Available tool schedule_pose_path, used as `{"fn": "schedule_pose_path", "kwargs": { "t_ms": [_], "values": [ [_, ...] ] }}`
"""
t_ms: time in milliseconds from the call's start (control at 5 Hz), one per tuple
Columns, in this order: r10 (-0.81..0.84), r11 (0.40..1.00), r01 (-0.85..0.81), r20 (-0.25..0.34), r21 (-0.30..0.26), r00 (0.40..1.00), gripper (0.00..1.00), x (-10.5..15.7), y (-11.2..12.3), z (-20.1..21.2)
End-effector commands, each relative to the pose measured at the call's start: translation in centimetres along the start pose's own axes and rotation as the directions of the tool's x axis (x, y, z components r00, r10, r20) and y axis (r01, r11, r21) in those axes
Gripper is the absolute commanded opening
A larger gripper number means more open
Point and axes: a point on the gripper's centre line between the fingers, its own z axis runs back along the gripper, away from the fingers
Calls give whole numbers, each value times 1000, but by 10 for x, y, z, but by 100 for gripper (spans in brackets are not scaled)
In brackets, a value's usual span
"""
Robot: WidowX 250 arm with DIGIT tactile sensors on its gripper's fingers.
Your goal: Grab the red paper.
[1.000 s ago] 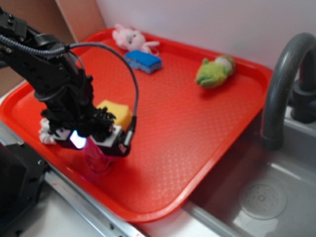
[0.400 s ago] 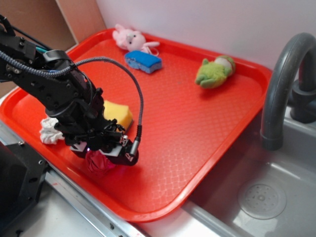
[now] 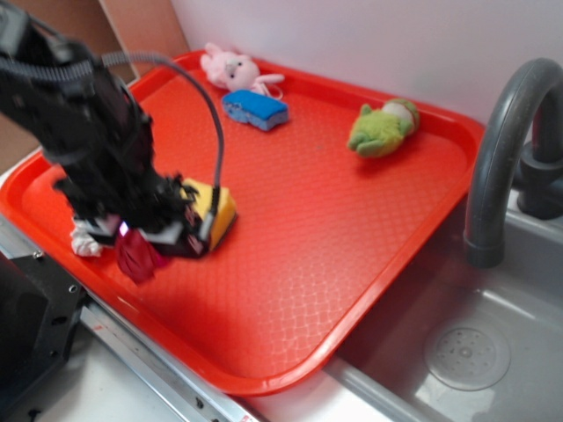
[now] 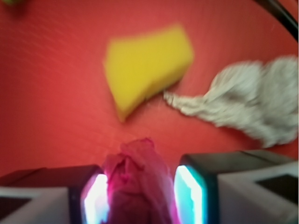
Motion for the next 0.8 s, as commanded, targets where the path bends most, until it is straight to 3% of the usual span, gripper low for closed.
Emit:
{"fn": "schedule_pose_path", "kwargs": {
  "t_ms": [0,400,600],
  "values": [
    [-44,993,44,5,-106,999,0,29,16,87],
    [44,993,-35,86,-111,995,0,32,45,144],
    [121,990,-115,75,-80,990,0,35,48,138]
  ]
}}
